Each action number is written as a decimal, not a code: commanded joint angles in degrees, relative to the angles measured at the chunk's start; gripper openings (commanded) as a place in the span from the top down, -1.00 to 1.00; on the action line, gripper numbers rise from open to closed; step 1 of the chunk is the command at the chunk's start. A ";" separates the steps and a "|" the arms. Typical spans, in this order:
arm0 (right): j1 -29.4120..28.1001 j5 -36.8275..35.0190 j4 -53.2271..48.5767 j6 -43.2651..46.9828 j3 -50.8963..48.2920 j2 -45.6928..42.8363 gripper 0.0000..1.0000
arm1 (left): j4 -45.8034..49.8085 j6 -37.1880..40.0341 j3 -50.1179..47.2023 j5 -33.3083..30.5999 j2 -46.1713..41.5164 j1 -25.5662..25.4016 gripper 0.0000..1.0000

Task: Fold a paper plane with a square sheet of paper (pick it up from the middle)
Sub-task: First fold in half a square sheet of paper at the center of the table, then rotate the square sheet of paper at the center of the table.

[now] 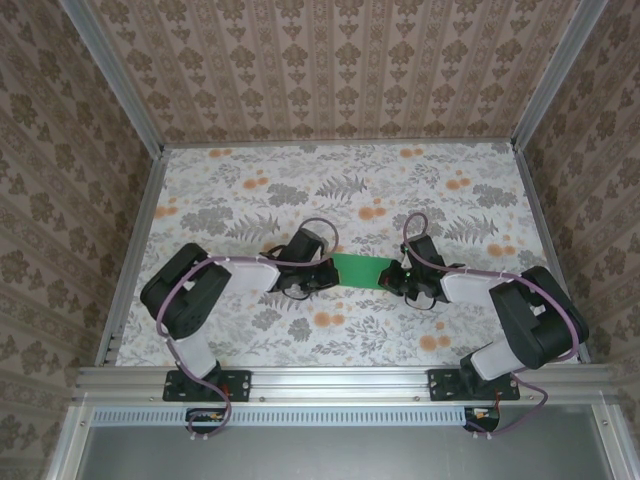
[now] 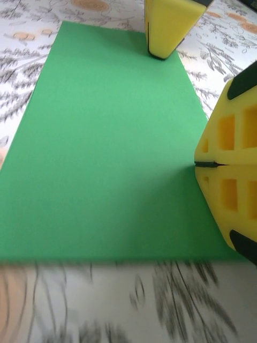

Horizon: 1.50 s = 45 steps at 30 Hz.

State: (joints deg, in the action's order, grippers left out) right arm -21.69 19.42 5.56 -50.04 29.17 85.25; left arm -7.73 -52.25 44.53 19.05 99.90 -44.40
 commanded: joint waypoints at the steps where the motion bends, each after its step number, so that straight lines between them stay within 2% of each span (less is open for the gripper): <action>1: 1.72 -3.33 -7.81 2.28 -1.80 1.23 0.98 | 8.71 1.18 -3.88 -6.20 -0.88 3.24 1.00; 7: 2.09 -3.01 -11.32 5.50 1.82 0.42 0.93 | 12.08 3.69 -3.24 -5.35 -4.60 6.64 0.94; 13: -0.57 -3.32 -18.42 9.74 11.02 -0.52 0.69 | 22.15 8.26 3.62 -5.49 -9.92 9.36 0.69; 20: -9.39 -8.71 -25.60 11.00 24.34 7.29 0.31 | 30.21 12.64 7.35 -4.92 -15.07 14.96 0.11; 22: -11.37 -10.35 -27.74 11.18 28.74 10.67 0.23 | 32.68 14.68 7.90 -5.42 -16.11 16.36 0.05; 26: -14.30 -12.56 -33.33 12.27 38.10 18.31 0.20 | 37.00 17.84 7.80 -10.39 -18.44 17.87 -0.37; 29: -15.02 -13.23 -36.02 12.82 43.15 22.66 0.19 | 38.48 18.65 6.85 -13.55 -20.72 20.21 -0.73; 32: -15.13 -12.75 -39.09 13.49 47.06 26.05 0.19 | 38.63 18.81 5.38 -15.02 -22.64 21.81 -1.00; 36: -15.35 -10.43 -42.03 15.61 49.58 28.64 0.19 | 38.98 18.96 4.20 -15.51 -24.15 23.35 -1.00; 39: -15.50 -7.95 -44.03 18.31 49.55 29.35 0.19 | 39.15 18.64 4.20 -13.26 -23.84 24.88 -1.00; 45: -16.94 -2.74 -47.38 27.14 44.16 27.01 0.20 | 37.79 16.78 3.78 -10.34 -24.46 26.15 -1.00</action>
State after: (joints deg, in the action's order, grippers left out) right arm -37.63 12.71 -36.64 -28.95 76.38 113.67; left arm 29.36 -34.76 48.82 6.74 76.40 -18.61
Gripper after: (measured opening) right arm 0.403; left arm 0.997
